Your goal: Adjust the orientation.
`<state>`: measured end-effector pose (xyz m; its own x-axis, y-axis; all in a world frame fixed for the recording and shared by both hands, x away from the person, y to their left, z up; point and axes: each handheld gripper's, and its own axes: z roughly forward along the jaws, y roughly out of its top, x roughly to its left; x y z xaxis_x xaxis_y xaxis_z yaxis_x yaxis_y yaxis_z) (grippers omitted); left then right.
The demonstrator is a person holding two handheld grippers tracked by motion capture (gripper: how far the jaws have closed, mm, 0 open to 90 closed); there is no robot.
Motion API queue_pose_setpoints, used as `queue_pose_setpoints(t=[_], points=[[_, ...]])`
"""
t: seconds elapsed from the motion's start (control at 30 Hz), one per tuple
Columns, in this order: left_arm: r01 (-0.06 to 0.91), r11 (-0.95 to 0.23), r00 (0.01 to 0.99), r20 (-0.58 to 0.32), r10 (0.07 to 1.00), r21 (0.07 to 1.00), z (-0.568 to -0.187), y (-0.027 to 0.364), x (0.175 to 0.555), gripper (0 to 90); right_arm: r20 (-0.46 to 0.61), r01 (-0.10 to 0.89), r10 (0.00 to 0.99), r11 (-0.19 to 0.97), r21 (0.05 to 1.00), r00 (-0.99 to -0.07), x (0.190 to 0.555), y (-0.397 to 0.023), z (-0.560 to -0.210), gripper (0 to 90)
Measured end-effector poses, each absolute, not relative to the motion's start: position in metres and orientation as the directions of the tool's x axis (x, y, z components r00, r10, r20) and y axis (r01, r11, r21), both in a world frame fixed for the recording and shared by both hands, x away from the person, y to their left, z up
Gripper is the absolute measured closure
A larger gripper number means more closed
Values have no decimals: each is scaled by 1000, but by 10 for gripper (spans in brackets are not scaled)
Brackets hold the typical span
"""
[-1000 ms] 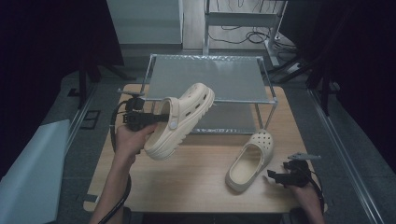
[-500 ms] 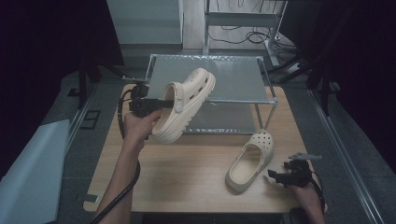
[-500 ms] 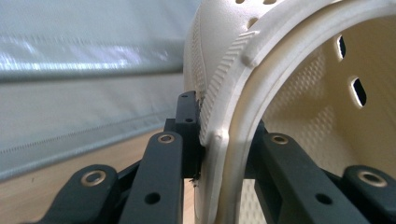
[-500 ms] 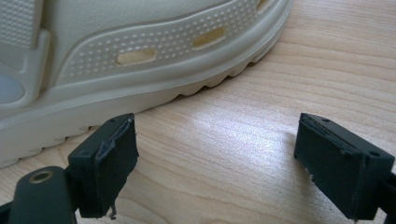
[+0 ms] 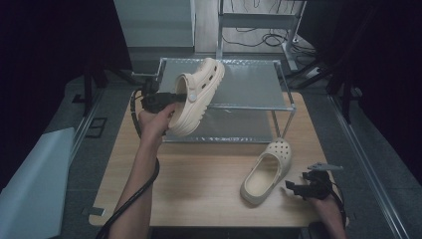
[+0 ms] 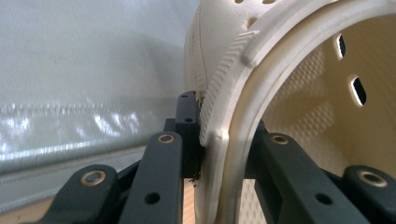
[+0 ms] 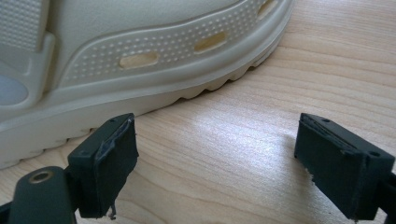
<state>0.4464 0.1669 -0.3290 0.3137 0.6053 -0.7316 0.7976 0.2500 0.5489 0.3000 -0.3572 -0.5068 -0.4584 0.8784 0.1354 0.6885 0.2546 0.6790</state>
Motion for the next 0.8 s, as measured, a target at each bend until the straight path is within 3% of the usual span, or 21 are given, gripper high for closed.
queue_pose_setpoints(t=[0.4,0.8], points=[[780,323,240,-733,636,536,-321,161,466,762,107,674,879,273,687,-466,300,-355,-507,66],[765,393,157,-739,655,511,-317,149,489,761,120,682,877,269,679,-465,301,-356,-508,69]])
